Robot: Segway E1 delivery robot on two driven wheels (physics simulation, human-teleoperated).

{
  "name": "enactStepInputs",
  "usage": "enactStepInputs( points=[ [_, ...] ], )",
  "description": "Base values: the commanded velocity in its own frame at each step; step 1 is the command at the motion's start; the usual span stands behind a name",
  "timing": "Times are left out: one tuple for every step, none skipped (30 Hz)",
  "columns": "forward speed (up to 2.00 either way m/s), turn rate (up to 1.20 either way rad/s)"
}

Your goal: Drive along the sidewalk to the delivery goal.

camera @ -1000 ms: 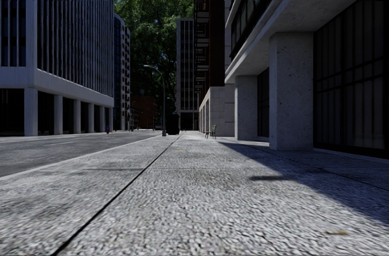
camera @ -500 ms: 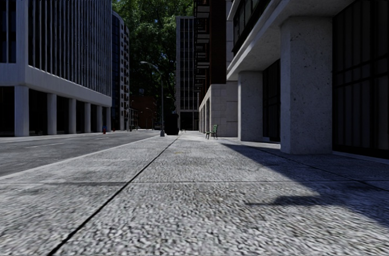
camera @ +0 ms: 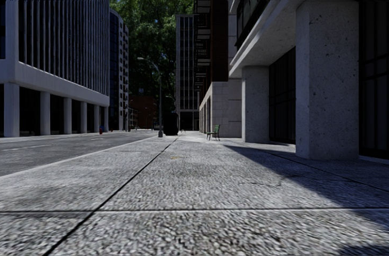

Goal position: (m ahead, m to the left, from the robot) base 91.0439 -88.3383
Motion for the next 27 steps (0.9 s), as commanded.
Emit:
enactStepInputs(
  points=[
    [2.00, 0.00],
    [2.00, 0.00],
    [2.00, 0.00],
    [2.00, 0.00],
    [2.00, 0.05],
    [2.00, 0.17],
    [2.00, 0.21],
    [2.00, 0.22],
    [2.00, 0.23],
    [2.00, 0.23],
    [2.00, 0.22],
    [2.00, 0.22],
    [2.00, 0.22],
    [2.00, 0.22],
    [2.00, 0.22],
    [2.00, 0.22],
    [2.00, 0.22],
    [2.00, 0.22],
    [2.00, 0.21],
    [2.00, 0.00],
    [2.00, 0.00],
    [2.00, 0.00],
    [2.00, 0.00],
    [2.00, 0.00],
    [2.00, 0.00],
    [2.00, 0.00],
    [2.00, 0.00]
  ],
)
